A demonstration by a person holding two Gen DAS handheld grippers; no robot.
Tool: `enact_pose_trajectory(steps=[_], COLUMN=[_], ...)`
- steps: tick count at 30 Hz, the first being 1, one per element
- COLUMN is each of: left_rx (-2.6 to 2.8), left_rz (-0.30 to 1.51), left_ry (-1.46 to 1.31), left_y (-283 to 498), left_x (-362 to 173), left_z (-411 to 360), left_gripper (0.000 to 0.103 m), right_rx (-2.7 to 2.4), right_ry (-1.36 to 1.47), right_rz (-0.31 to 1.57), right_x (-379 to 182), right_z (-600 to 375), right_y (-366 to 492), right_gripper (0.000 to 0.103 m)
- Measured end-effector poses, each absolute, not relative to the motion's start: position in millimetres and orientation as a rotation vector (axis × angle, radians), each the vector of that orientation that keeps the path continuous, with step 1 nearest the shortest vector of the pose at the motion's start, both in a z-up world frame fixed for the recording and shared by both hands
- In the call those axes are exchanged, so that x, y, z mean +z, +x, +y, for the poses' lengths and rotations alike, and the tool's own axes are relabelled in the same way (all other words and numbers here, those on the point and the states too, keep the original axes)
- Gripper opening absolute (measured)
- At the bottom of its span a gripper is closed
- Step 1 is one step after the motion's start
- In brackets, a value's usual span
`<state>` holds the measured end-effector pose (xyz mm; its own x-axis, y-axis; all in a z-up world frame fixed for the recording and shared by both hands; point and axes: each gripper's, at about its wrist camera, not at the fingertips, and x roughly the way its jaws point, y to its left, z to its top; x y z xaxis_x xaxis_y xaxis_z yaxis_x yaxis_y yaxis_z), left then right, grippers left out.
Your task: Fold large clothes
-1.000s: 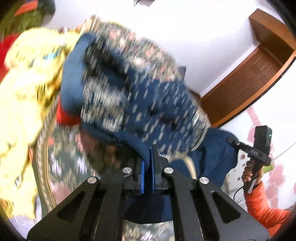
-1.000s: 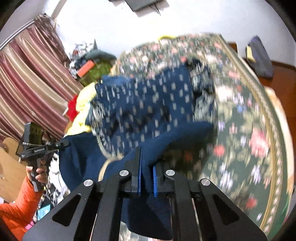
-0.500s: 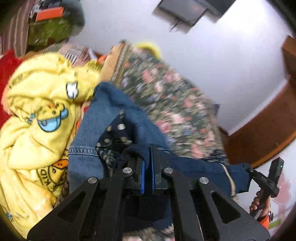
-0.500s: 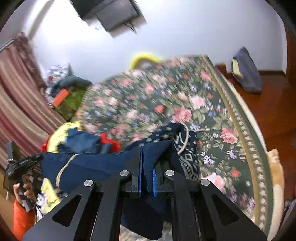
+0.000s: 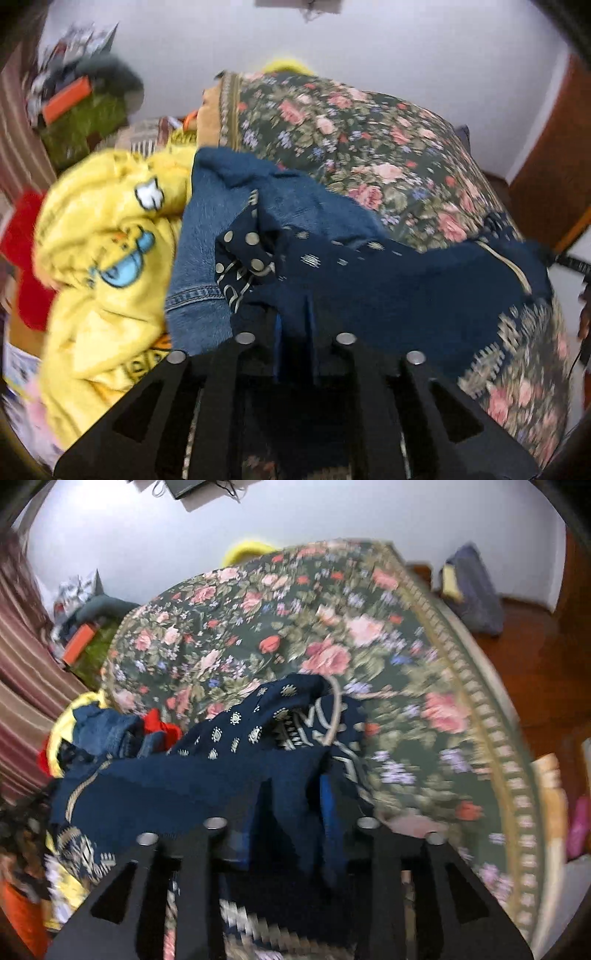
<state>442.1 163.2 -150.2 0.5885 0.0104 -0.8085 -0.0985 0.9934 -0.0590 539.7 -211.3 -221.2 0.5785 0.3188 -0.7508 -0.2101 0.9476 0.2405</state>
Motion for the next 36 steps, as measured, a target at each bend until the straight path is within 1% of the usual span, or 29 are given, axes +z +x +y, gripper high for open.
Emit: enact_pose_trajectory(steps=[2,3,5,7,9,12,17,23,27,31,36], left_rx=[0.059,0.059,0.044,0.006,-0.038,-0.103,-0.075,-0.074,-0.05,0.035,0.132], left_rz=[0.909,0.865,0.825,0.812,0.821,0.873,0.956,0.947,0.947,0.945,0.875], left_ry=[-0.066,-0.039,0.006,0.031,0.034,0.005,-0.017,-0.138,-0.075,-0.036,-0.116], left_y=[433.4,422.8,410.5,399.8,395.2,396.8,417.5,447.6,478.2,516.9,538.1], left_x=[-138.9,-130.1,-121.1,-116.0,-117.6,-135.8,-175.8,-180.2,-175.3,-168.6,-145.7], left_z=[151.9,144.9,131.1,115.0,101.1,78.4,58.7,80.4,89.7,109.4,139.5], left_gripper=[0.067,0.069,0.071,0.071,0.071,0.072,0.072,0.072,0.072,0.072,0.072], right_rx=[0.321,0.348,0.392,0.449,0.491,0.546,0.585,0.562,0.532,0.475,0.389], right_ry=[0.07,0.049,0.036,0.028,0.007,-0.019,-0.016,-0.005,-0.036,-0.047,-0.01], right_rz=[0.841,0.817,0.79,0.775,0.768,0.787,0.851,0.864,0.863,0.842,0.772], right_x=[-208.1,-201.2,-193.0,-190.3,-192.8,-204.5,-231.9,-242.7,-239.1,-228.0,-203.5], right_z=[-207.7,-205.4,-201.0,-193.5,-182.1,-162.8,-133.1,-120.5,-115.5,-114.1,-121.1], right_y=[521.3,509.6,489.5,471.8,457.6,447.6,459.0,487.3,521.6,555.5,568.9], right_gripper=[0.049,0.049,0.05,0.056,0.057,0.057,0.057,0.057,0.057,0.057,0.057])
